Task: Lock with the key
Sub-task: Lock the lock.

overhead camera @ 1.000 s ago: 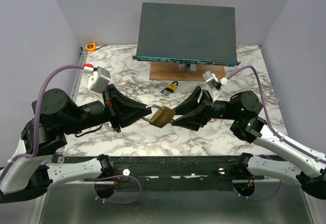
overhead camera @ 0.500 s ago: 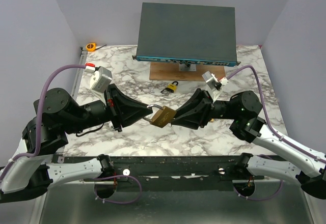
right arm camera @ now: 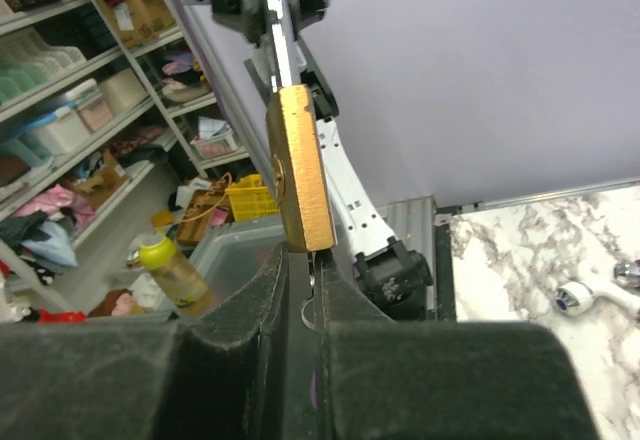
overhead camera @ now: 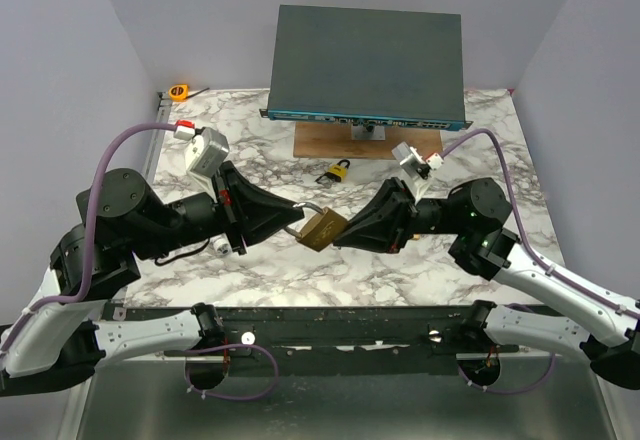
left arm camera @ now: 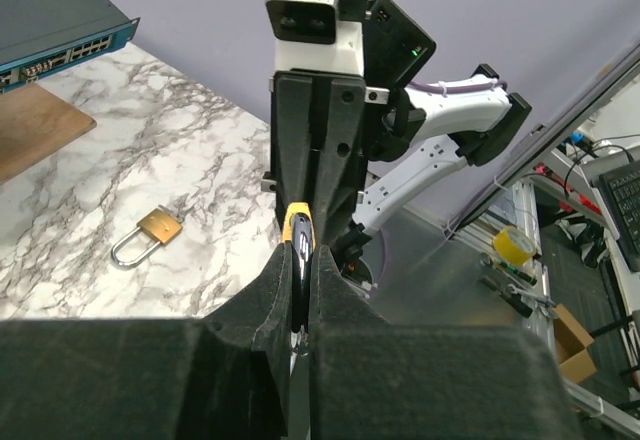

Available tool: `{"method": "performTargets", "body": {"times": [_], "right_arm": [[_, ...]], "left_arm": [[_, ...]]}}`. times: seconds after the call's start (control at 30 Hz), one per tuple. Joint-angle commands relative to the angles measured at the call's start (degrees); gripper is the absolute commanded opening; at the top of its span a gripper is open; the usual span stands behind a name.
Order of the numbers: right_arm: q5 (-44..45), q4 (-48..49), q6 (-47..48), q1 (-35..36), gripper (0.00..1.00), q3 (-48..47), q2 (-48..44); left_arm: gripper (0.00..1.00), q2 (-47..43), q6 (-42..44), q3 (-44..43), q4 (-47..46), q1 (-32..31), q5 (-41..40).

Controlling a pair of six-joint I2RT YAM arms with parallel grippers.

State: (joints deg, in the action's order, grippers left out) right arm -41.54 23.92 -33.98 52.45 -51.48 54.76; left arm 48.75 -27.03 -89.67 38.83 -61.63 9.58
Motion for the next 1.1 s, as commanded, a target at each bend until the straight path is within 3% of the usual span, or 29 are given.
{"method": "performTargets", "body": {"times": [0.0, 0.1, 0.33, 0.43, 0.6, 0.73, 0.93, 1.07], "right_arm": [[-1.78, 0.14, 0.69, 0.02, 0.10, 0.21, 0.31], [-2.08, 0.39, 0.57, 0.05, 0.27, 0.72, 0.03], [-2.28, 0.87, 0.30, 0.02, 0.28, 0.64, -0.54], [-2.41, 0.51, 0.39, 0.02, 0.23, 0.14, -0.07], [-0.82, -0.79, 0.96, 0.02, 0.01, -0.24, -0.03], [0.40, -3.14, 2.62, 0.04, 0.01, 0.90, -0.41], [5.51, -8.89, 5.12, 0.03, 0.01, 7.35, -3.60], [14.88, -14.18, 5.65, 0.00, 0.01, 11.85, -7.04]], "left_arm": [[0.00, -1.03, -0.84, -2.23, -7.93, -0.03, -1.95], [0.00, -0.86, -0.84, -2.96, -7.70, 0.11, -1.96], [0.00, -0.52, -0.84, -3.57, -7.43, 0.29, -1.56], [0.00, -0.47, -0.92, -3.54, -7.65, 0.35, -1.51], [0.00, -0.71, -1.01, -3.11, -7.72, 0.38, -1.75], [0.00, -1.53, -0.30, -3.53, -6.91, 1.71, -2.90], [0.00, -1.58, 1.22, -8.99, -4.49, 8.65, 0.26], [0.00, -1.55, -0.79, -7.00, -5.52, 12.52, 3.87]]}}
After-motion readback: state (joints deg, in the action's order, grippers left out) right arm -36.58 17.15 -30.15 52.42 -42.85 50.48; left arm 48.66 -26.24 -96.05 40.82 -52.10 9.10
